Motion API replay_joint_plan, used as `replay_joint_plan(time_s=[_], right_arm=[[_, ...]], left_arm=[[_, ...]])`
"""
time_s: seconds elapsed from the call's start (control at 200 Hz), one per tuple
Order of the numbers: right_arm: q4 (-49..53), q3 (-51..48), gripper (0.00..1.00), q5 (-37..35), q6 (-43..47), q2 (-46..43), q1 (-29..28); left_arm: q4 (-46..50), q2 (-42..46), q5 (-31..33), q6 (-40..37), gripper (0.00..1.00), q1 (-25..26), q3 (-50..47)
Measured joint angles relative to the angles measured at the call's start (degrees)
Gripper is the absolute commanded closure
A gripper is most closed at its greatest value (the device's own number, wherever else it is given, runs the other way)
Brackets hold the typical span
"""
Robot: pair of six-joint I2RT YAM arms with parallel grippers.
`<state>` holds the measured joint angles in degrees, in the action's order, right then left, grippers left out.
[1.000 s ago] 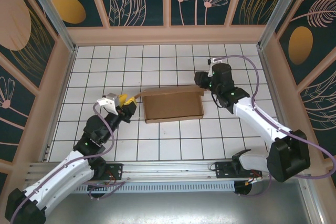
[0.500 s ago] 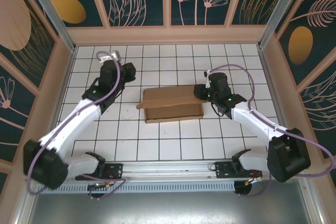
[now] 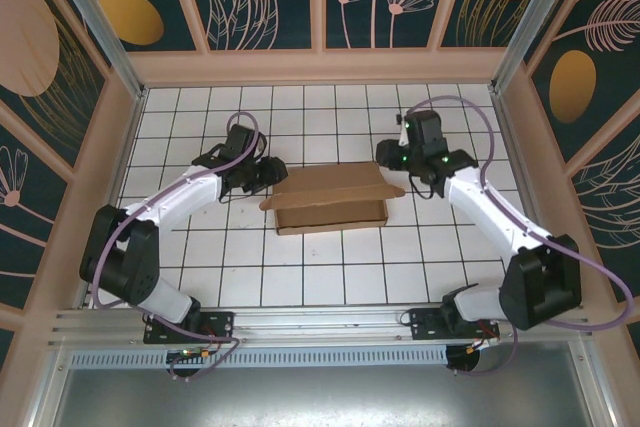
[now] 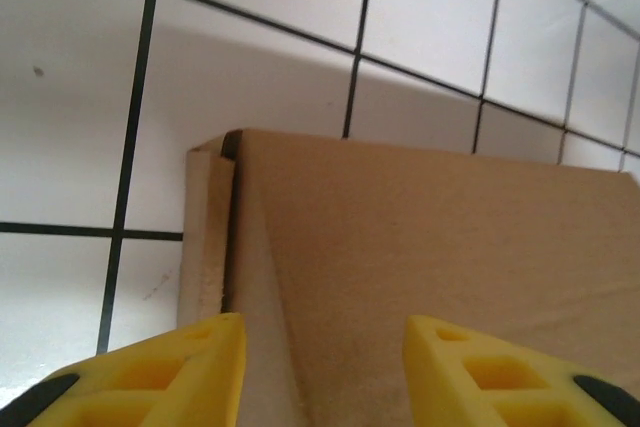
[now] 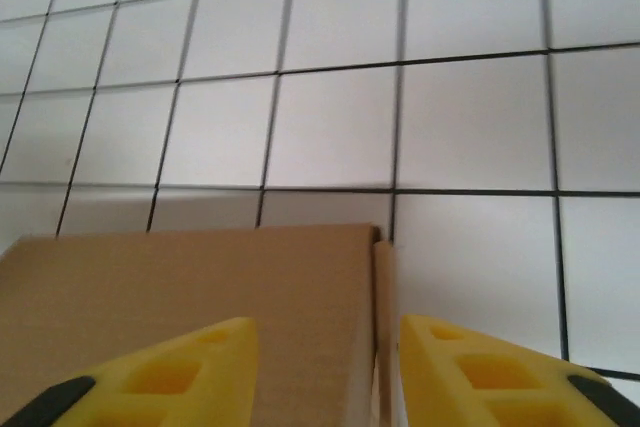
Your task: Fold the paper box
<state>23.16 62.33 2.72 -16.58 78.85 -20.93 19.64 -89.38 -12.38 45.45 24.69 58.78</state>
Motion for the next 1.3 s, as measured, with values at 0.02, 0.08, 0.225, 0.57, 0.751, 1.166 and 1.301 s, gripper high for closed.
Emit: replay_joint_plan(time_s=[0.02,0.08,0.225,0.57,0.751,1.166,1.301], right_arm=[[0.9,1.1,0.47,0.2,0.0,0.9,0.7],[2.5,2.6,0.45,0.9,-0.9,2.9,1.8],[6.7,2.2,0.44,5.6,-2.0,5.1,2.6],[4.5,-9.3,0.43,11.6,-3.3,7.0,3.3],[0.8,-11.4,0.49,12.0,-3.6,9.5,3.1],[-1.7,-11.9,0.43,7.4,-4.3,7.0,2.8],[0.2,-11.3,0.42,6.9,-4.3,2.4,2.8]], left_arm=[[0.4,-0.5,-0.3,-0.2,0.54,0.0,0.0],[0.8,-1.4,-1.0,-0.4,0.53,0.0,0.1],[1.6,-2.8,-1.9,-1.1,0.53,0.0,0.1],[-0.4,-4.6,-2.4,-2.5,0.54,0.0,-1.1],[-2.5,-6.0,-2.1,-3.9,0.67,0.0,-1.0],[-6.1,-10.6,1.1,-8.9,0.59,-0.4,3.5],[-4.7,-10.9,1.9,-10.9,0.50,-0.1,4.5]])
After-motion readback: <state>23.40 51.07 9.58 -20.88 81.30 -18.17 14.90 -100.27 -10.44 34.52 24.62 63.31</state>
